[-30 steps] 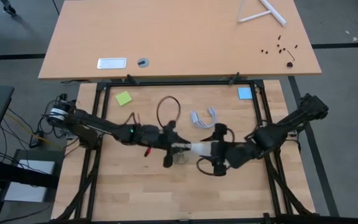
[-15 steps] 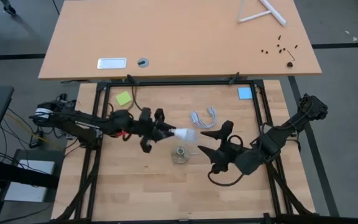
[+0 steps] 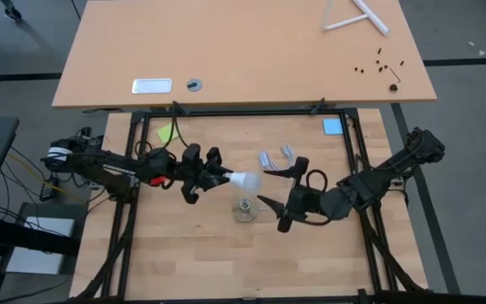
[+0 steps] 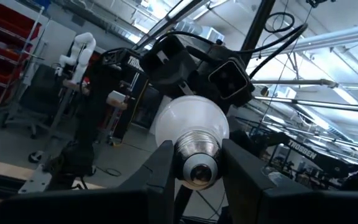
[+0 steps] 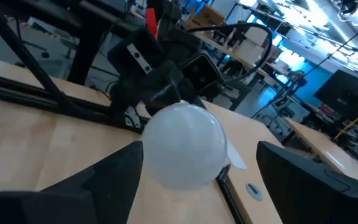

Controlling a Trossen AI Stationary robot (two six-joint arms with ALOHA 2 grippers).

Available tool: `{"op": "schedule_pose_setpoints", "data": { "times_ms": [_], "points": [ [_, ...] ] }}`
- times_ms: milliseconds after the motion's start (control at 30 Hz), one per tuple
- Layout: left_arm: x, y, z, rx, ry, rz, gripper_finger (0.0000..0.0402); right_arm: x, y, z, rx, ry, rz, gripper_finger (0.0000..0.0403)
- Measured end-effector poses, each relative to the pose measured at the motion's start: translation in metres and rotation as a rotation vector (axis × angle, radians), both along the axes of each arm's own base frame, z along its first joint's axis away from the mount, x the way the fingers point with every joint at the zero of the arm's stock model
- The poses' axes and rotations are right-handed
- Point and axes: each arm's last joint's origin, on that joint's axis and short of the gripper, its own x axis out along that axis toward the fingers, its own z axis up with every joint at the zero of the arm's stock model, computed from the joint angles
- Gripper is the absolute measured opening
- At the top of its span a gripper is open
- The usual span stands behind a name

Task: Screw lightbulb
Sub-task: Insert the lightbulb into the lamp

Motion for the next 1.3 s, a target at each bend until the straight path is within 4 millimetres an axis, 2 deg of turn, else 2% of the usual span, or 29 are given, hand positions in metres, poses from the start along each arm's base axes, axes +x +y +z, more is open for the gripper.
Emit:
{"op": "schedule_pose_setpoints", "data": {
  "times_ms": [267, 467, 667, 967, 1300],
  "points": [
    [0.0, 0.003, 0.0, 0.008, 0.001, 0.01, 0.0095, 0.015, 0.004, -0.012, -0.03, 0.015, -0.009, 0.0339],
    [0.0, 0.002, 0.0, 0.018, -0.001, -0.008, 0.0095, 0.023, 0.0, -0.015, -0.057, 0.005, -0.051, 0.0342],
    [0.0, 0.002, 0.0, 0.022, -0.003, -0.018, 0.0095, 0.025, 0.0, -0.016, -0.081, 0.018, -0.022, 0.0339],
    [0.0, 0.001, 0.0, 0.023, -0.002, -0.025, 0.0095, 0.041, -0.008, -0.028, -0.116, 0.061, 0.001, 0.0341],
    [-0.001, 0.001, 0.001, 0.024, -0.017, -0.025, 0.0095, 0.044, -0.01, -0.026, -0.15, 0.053, 0.005, 0.032]
  ]
}}
